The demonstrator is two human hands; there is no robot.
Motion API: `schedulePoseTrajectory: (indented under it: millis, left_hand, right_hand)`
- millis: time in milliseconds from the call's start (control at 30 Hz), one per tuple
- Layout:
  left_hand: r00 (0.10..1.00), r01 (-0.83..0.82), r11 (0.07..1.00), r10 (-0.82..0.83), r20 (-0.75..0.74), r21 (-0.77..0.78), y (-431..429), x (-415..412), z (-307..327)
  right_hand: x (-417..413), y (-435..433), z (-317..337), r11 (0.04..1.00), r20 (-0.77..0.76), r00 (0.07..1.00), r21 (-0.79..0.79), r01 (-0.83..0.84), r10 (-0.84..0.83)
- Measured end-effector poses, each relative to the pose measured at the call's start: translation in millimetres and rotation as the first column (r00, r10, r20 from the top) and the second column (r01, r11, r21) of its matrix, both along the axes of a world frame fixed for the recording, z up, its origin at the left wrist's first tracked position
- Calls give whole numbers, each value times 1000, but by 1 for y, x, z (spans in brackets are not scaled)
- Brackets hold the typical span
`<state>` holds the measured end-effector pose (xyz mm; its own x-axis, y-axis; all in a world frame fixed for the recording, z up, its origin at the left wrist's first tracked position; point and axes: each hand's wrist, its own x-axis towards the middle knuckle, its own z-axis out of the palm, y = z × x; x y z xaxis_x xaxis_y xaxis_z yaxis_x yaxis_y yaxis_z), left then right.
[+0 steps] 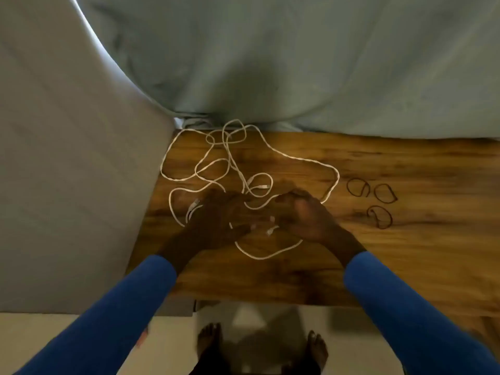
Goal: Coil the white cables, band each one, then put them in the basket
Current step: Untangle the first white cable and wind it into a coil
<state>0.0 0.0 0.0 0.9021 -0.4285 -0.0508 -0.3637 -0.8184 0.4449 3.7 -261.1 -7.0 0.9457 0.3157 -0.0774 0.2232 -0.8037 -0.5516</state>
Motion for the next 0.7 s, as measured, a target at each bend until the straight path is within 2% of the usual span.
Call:
schedulePoseTrajectory:
  millis: [67,133,200,267,333,400,500,533,567,633,700]
  left_hand:
    - [995,69,997,-66,-76,35,-4,-7,-24]
    - [984,94,995,-89,-153,26,-11,-21,-48]
    - [988,109,994,-112,-110,-29,-22,-18,-69]
    - [991,119,992,-122,-55,-49,-33,-3,-85]
    - [989,142,984,-145,-16,-108,-42,7,-93]
    - [986,166,958,-159,51,-232,-47,9,-93]
    - [976,171,949,-126,176,-266,-51,30,-77]
    - [939,202,936,-102,328,-287,-55,21,-96]
    - [883,249,925,-96,459,-286,-59,11,-114]
    - [885,222,939,-80,458,-265,-64,31,-108]
    - [861,208,939,-43,506,-274,-62,30,-112]
  right_hand:
    - [-2,2,-23,991,-47,999,-134,-18,11]
    - [-10,2,-52,988,-90,993,-137,67,-80]
    - [-7,3,-78,985,-28,984,7,175,-175]
    - [2,1,-98,921,-21,959,274,276,-281]
    - [10,2,-113,777,-57,928,529,342,-369]
    - [9,7,-118,601,-93,903,718,352,-419]
    - [29,2,-104,482,-169,892,791,377,-420]
    - [16,1,-120,433,-69,891,855,285,-449]
    - [2,0,-136,454,70,910,881,136,-409]
    - [14,-1,-127,461,41,918,873,159,-395]
    - [9,0,-128,411,20,900,894,179,-436]
